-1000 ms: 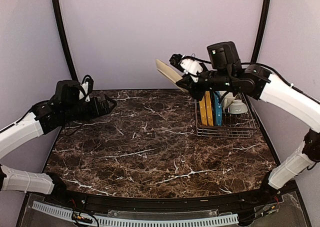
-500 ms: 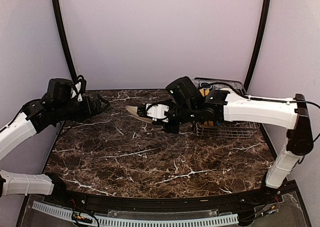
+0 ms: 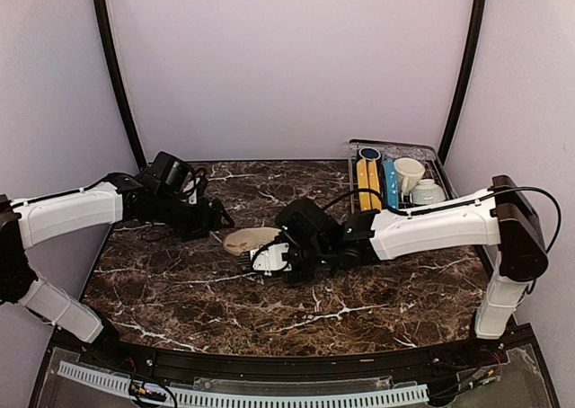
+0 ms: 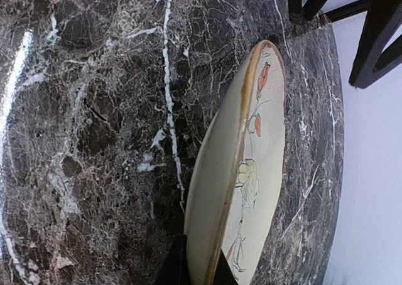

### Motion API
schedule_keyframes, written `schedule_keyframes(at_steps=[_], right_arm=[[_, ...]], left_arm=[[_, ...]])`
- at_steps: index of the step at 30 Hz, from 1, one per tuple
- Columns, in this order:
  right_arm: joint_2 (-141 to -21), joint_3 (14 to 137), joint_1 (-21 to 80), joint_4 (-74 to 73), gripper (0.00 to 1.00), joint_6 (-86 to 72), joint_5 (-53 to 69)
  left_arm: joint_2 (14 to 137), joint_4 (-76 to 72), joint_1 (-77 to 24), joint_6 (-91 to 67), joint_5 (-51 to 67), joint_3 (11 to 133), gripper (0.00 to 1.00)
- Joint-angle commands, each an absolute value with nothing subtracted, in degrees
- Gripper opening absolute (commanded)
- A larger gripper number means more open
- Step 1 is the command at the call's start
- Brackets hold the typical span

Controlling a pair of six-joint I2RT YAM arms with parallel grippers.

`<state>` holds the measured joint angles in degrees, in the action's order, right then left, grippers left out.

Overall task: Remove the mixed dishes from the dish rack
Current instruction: Pass from the right arm to the left

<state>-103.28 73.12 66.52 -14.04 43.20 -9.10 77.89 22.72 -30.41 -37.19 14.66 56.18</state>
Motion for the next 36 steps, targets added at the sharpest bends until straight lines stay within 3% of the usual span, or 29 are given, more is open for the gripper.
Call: schedule_keyframes(at_steps=[1,20,32,36], right_arm=[[-103.46,71.6,68.43,3.59,0.0,47.58,-17.96],[-104.69,67.54,70.89,13.94,0.0,50.05,-24.94],[-104.67,66.19,71.48,16.49,0.0,51.23,-27.51],[-105.25,65.87,71.5,17.13,0.02,51.37,-28.16]], left_arm=[[81.77,21.62,-31.84,-37.56,15.72,58.04,0.81],[88.49,7.83,-33.84,-43.85,21.05,53.55,0.45],[87.34,6.08,-33.77,-44.19,19.41,52.23,0.06],[86.49,5.78,-33.71,-44.31,18.43,52.01,0.01]])
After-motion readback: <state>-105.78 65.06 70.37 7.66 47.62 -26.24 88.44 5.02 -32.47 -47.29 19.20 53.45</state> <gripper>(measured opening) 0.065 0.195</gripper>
